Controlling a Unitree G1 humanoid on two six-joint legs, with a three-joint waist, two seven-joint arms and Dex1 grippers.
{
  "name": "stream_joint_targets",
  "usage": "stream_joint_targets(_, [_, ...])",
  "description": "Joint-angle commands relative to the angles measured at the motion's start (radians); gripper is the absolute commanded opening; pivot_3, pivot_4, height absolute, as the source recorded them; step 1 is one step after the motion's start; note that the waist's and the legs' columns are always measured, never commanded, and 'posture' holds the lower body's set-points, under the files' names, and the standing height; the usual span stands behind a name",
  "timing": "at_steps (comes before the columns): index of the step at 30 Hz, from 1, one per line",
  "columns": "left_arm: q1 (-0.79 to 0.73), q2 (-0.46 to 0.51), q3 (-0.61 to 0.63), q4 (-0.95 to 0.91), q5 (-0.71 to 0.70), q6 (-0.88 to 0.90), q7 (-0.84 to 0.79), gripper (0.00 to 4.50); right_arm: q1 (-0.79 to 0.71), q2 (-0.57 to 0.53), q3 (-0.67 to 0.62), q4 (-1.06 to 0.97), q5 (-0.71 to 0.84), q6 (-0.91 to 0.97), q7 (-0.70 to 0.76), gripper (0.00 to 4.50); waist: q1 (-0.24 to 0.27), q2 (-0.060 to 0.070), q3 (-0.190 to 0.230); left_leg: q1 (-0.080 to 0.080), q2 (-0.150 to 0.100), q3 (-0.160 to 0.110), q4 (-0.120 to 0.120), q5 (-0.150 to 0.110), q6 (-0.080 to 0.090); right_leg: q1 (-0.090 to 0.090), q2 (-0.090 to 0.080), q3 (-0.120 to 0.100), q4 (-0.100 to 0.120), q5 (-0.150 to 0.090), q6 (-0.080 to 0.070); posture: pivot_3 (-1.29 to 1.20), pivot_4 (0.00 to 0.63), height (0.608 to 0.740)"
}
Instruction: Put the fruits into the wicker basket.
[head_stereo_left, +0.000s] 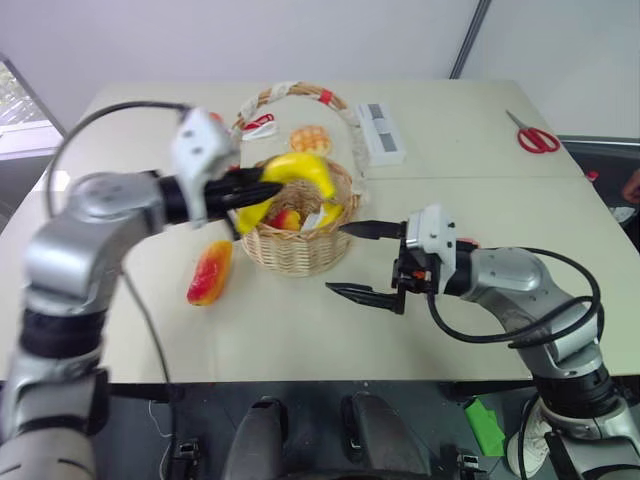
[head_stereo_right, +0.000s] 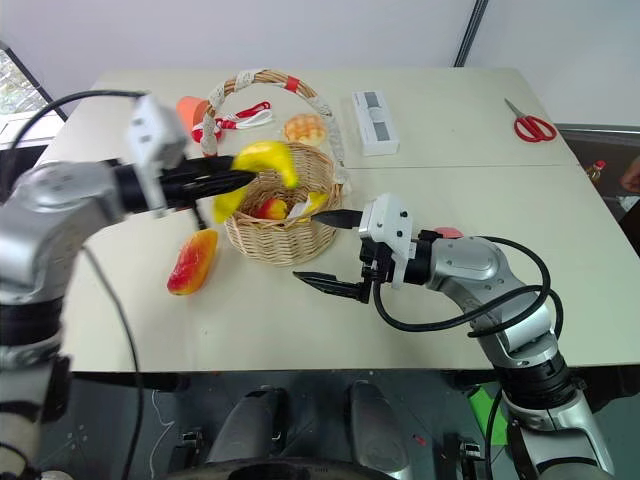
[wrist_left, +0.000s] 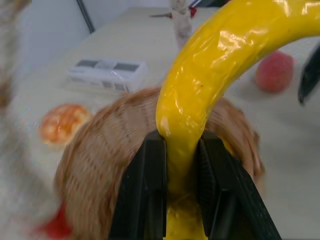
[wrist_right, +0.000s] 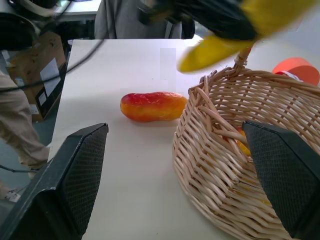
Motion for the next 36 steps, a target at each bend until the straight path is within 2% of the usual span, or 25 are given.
stream_joint_targets(1, [-0.056, -0.017, -0.068, 0.068, 0.090, -0.014, 0.050, 0.37, 0.005, 0.012, -0.013, -0.025, -0.007, -0.026, -0.013, 4.50, -0.010, 0.000, 0.000, 0.000, 0.000, 0.000, -0.001, 0.000, 0.000, 0.000, 0.000, 0.000, 0.000, 0.000, 0.000, 0.00, 0.150, 0.740])
stream_joint_targets(2, [-0.069, -0.027, -0.090, 0.095, 0.109, -0.026, 0.053, 0.37, 0.012, 0.014, -0.014, -0.033, -0.008, -0.025, -0.021, 4.50, -0.014, 0.000, 0.000, 0.000, 0.000, 0.000, -0.001, 0.000, 0.000, -0.001, 0.000, 0.000, 0.000, 0.000, 0.000, 0.00, 0.150, 0.740])
stream_joint_targets(5, [-0.084, -0.040, -0.100, 0.133, 0.126, -0.043, 0.045, 1.72, 0.027, 0.015, -0.019, -0.053, -0.008, -0.020, -0.040, 4.50, -0.017, 0.000, 0.000, 0.000, 0.001, -0.001, -0.001, 0.000, 0.000, -0.001, 0.001, 0.000, 0.000, 0.000, 0.000, 0.00, 0.150, 0.740])
stream_joint_targets(7, [-0.085, -0.039, -0.092, 0.136, 0.126, -0.049, 0.031, 2.78, 0.033, 0.012, -0.024, -0.060, -0.005, -0.016, -0.048, 4.50, -0.017, 0.000, 0.000, 0.000, 0.001, -0.001, -0.001, 0.000, 0.000, -0.001, 0.001, 0.000, 0.000, 0.000, 0.000, 0.00, 0.150, 0.740])
stream_joint_targets(10, [-0.078, -0.031, -0.001, 0.103, 0.038, -0.024, -0.015, 4.30, 0.040, 0.004, -0.030, -0.072, -0.001, -0.011, -0.056, 4.50, -0.016, 0.000, 0.000, 0.000, 0.002, -0.001, -0.001, 0.000, 0.000, -0.001, 0.000, 0.000, 0.000, 0.000, 0.000, 0.00, 0.150, 0.740])
stream_joint_targets(16, [0.064, 0.121, 0.288, 0.012, -0.159, 0.087, -0.104, 4.30, 0.037, -0.005, -0.038, -0.083, 0.005, -0.001, -0.061, 4.50, -0.021, 0.001, 0.000, 0.000, 0.004, 0.000, -0.002, 0.000, 0.000, -0.001, 0.000, 0.000, 0.000, 0.000, 0.000, 0.00, 0.150, 0.740])
stream_joint_targets(19, [0.215, 0.241, 0.398, -0.018, -0.146, 0.157, -0.085, 4.42, 0.035, -0.012, -0.036, -0.075, 0.004, -0.004, -0.047, 4.50, -0.020, 0.001, 0.000, 0.001, 0.004, -0.001, -0.001, 0.000, 0.000, -0.001, 0.000, 0.000, 0.001, 0.000, -0.001, 0.00, 0.150, 0.740])
stream_joint_targets(22, [0.322, 0.287, 0.454, -0.057, -0.150, 0.228, -0.031, 4.42, 0.029, -0.012, -0.031, -0.062, 0.005, -0.009, -0.031, 4.50, -0.012, 0.001, 0.000, 0.001, 0.004, -0.001, -0.001, 0.000, 0.000, 0.000, -0.001, 0.000, 0.000, 0.000, 0.000, 0.00, 0.150, 0.740])
stream_joint_targets(26, [0.451, 0.267, 0.431, -0.164, -0.132, 0.363, 0.095, 4.42, -0.015, 0.013, 0.005, -0.023, -0.003, -0.020, 0.002, 4.50, -0.002, 0.000, 0.000, 0.001, 0.002, -0.001, -0.001, 0.000, 0.000, 0.001, -0.002, 0.000, -0.001, 0.000, 0.000, 0.00, 0.150, 0.740])
stream_joint_targets(29, [0.458, 0.193, 0.388, -0.236, -0.153, 0.458, 0.186, 4.42, -0.044, 0.026, 0.019, 0.001, -0.005, -0.027, 0.022, 4.50, 0.008, 0.000, 0.000, 0.000, 0.002, -0.001, -0.001, 0.000, 0.000, 0.001, -0.002, 0.000, -0.001, 0.000, 0.000, 0.00, 0.150, 0.740])
stream_joint_targets(33, [0.504, 0.185, 0.293, -0.262, -0.100, 0.493, 0.259, 4.42, -0.055, 0.034, 0.025, 0.008, -0.003, -0.026, 0.036, 4.50, 0.007, 0.000, 0.000, 0.000, 0.002, -0.002, -0.001, 0.000, 0.000, 0.001, -0.003, 0.000, -0.001, 0.000, 0.000, 0.00, 0.150, 0.740])
stream_joint_targets(36, [0.494, 0.138, 0.268, -0.251, -0.107, 0.522, 0.296, 4.42, -0.054, 0.038, 0.031, 0.003, -0.002, -0.023, 0.040, 4.50, 0.007, 0.000, 0.000, 0.000, 0.003, -0.002, -0.001, 0.000, 0.000, 0.000, -0.002, 0.001, -0.001, 0.000, 0.000, 0.00, 0.150, 0.740])
